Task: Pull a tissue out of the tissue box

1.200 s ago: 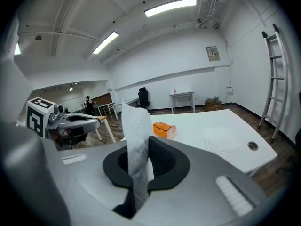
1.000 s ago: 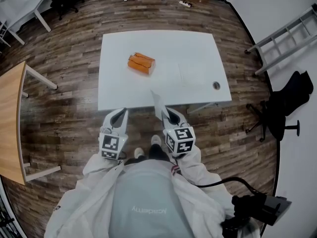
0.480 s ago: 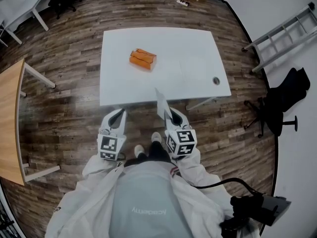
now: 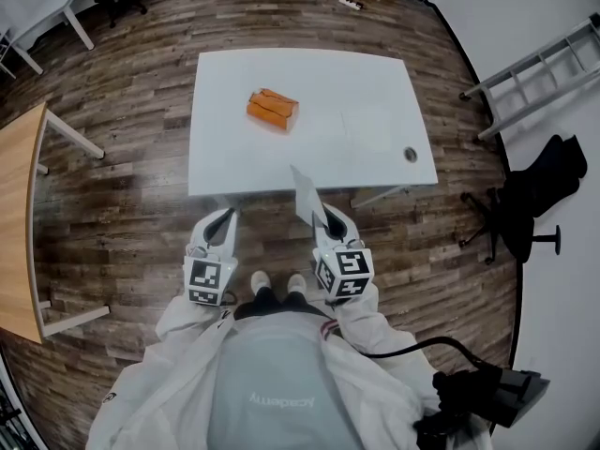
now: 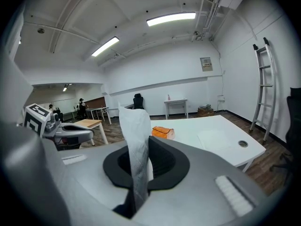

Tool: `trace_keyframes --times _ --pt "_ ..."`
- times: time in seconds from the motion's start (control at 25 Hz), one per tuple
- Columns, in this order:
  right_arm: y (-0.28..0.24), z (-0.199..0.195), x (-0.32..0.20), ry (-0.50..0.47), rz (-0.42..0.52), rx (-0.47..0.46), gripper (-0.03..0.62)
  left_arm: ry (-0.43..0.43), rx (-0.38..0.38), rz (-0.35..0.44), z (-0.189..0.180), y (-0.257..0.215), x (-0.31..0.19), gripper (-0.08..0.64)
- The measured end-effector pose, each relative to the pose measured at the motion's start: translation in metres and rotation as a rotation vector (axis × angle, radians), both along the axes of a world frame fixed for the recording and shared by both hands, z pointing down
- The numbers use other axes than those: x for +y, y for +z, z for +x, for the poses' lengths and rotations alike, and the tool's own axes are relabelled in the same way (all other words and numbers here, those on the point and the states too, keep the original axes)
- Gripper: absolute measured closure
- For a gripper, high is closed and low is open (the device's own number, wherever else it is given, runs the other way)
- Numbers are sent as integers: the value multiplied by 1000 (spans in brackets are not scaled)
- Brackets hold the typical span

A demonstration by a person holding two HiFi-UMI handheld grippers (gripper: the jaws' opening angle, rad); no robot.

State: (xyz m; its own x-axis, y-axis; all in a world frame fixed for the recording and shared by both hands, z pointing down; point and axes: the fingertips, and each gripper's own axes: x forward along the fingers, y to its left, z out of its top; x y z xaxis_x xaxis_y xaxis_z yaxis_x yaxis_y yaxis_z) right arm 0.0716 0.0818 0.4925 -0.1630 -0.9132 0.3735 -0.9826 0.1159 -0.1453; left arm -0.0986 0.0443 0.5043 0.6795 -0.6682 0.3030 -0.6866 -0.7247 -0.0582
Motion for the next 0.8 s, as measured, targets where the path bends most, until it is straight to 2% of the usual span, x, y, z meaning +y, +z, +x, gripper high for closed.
trace_keyframes --times 0.8 --pt "-11 56 -3 12 65 -55 591 -9 -31 42 50 -15 3 561"
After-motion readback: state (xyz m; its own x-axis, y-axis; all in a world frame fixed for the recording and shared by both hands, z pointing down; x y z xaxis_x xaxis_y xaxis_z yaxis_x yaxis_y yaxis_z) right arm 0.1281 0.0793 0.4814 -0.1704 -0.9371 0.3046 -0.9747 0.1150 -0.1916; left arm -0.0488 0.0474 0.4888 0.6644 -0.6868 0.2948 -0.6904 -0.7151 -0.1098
